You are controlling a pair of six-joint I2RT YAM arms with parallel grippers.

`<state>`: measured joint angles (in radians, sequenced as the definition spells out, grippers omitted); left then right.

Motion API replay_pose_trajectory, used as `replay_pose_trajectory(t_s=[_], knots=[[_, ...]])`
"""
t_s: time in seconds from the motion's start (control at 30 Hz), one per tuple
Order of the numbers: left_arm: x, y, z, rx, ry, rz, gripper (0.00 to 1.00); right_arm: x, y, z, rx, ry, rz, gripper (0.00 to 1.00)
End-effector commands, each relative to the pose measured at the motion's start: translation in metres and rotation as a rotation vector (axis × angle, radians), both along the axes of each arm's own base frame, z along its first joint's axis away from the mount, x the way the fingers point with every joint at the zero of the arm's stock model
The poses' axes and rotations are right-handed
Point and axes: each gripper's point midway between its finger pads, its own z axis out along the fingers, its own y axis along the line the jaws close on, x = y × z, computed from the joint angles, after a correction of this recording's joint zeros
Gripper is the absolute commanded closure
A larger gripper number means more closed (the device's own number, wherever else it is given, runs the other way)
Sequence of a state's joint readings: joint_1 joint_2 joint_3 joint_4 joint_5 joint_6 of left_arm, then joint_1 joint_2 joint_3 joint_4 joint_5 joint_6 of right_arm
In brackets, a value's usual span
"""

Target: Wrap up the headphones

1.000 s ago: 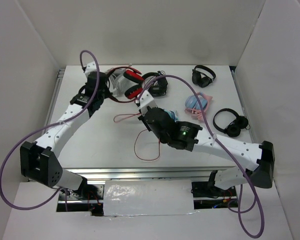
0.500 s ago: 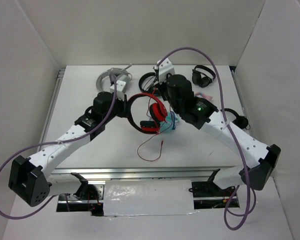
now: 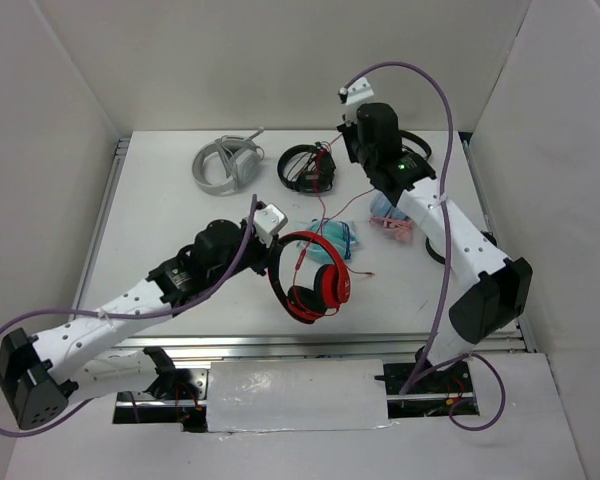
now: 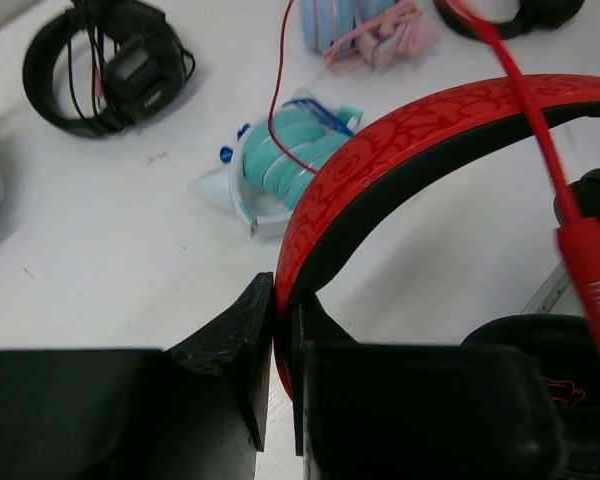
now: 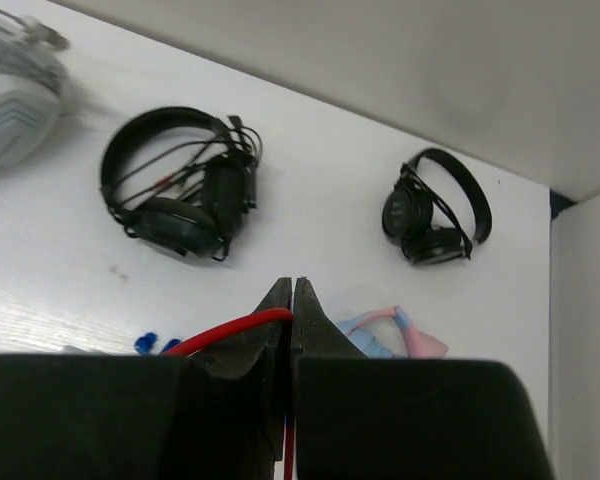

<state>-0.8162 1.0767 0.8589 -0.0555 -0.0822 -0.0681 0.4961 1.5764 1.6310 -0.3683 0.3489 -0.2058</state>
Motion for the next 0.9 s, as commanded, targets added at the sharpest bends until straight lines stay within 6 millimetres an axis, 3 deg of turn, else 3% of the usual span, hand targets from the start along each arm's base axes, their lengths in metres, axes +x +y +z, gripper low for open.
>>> replay_pose_trajectory(t_s=[0.0,0.23,0.37,0.53,0.67,0.77,0.83,0.87], knots=[[-0.008,-0.001,0.064,-0.159,-0.151,-0.017,1.00,0.015,-0.009,0.003,0.088,0.015,0.002,1.00],[-0.027,0.005,0.086,-0.215,-0.183,-0.064,1.00,0.039,-0.042,-0.037,0.237,0.102,-0.062,1.00],[-0.039,0.010,0.101,-0.258,-0.211,-0.091,1.00,0.053,-0.073,-0.069,0.308,0.172,-0.148,1.00],[-0.056,0.014,0.121,-0.324,-0.241,-0.142,1.00,0.057,-0.080,-0.112,0.329,0.243,-0.159,1.00],[-0.061,0.024,0.140,-0.394,-0.265,-0.118,1.00,0.052,-0.075,-0.136,0.350,0.300,-0.139,1.00],[-0.057,0.034,0.159,-0.479,-0.258,-0.039,1.00,0.039,-0.055,-0.150,0.355,0.323,-0.088,1.00],[-0.054,0.040,0.174,-0.558,-0.237,0.013,1.00,0.030,-0.035,-0.147,0.365,0.306,-0.047,1.00],[-0.047,0.048,0.179,-0.590,-0.232,0.083,1.00,0.019,-0.029,-0.162,0.365,0.337,-0.035,1.00]])
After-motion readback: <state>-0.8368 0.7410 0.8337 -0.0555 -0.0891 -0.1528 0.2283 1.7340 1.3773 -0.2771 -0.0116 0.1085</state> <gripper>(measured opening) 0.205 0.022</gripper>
